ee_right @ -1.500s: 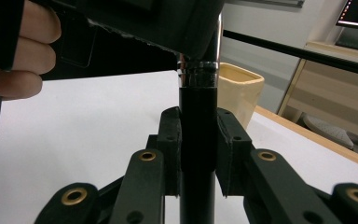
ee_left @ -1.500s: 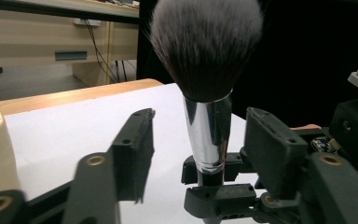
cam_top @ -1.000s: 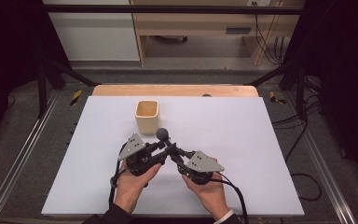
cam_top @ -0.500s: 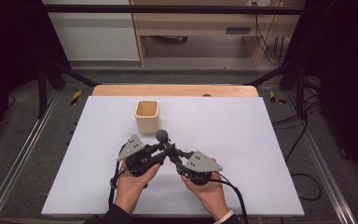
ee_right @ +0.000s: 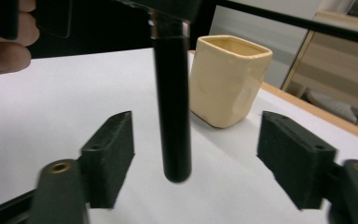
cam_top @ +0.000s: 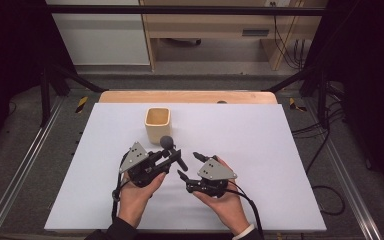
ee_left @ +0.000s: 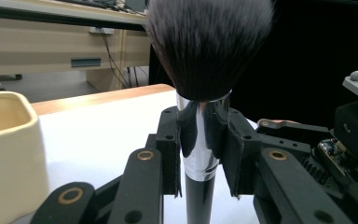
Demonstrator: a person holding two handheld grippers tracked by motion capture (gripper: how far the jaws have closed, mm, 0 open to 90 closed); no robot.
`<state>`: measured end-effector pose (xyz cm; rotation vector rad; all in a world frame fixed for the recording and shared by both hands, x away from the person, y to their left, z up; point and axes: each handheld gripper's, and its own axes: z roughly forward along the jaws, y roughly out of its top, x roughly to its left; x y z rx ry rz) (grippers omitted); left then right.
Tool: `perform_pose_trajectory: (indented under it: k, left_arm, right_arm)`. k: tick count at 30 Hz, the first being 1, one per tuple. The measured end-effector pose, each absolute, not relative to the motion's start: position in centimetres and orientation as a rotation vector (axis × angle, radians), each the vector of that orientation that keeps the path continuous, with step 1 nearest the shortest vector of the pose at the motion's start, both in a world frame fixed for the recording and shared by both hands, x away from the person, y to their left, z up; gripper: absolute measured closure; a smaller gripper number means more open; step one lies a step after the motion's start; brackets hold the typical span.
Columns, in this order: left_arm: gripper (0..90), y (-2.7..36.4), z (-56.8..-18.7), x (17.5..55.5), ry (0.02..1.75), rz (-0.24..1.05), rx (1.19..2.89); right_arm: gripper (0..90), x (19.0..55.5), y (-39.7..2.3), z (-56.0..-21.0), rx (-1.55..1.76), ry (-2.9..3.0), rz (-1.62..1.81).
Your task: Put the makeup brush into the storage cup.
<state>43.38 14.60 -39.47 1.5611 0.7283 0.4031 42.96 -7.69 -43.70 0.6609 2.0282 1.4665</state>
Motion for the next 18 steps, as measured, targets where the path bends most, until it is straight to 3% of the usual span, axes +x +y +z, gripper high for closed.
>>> perform_pose_trajectory:
  k: [1,9,18]
  left_arm:
    - [70.4,14.8,-39.4,43.4,0.729,0.411,1.567]
    - [70.4,15.5,-38.5,43.5,0.718,0.457,1.601]
    - [70.4,16.3,-37.4,43.7,0.715,0.502,1.613]
  right_arm:
    - [18.2,43.1,-7.9,-43.6,0.682,2.029,1.452]
    - [8.1,43.3,-8.7,-43.3,0.713,2.049,1.448]
    - [7.4,43.6,-9.9,-42.8,0.726,2.053,1.45]
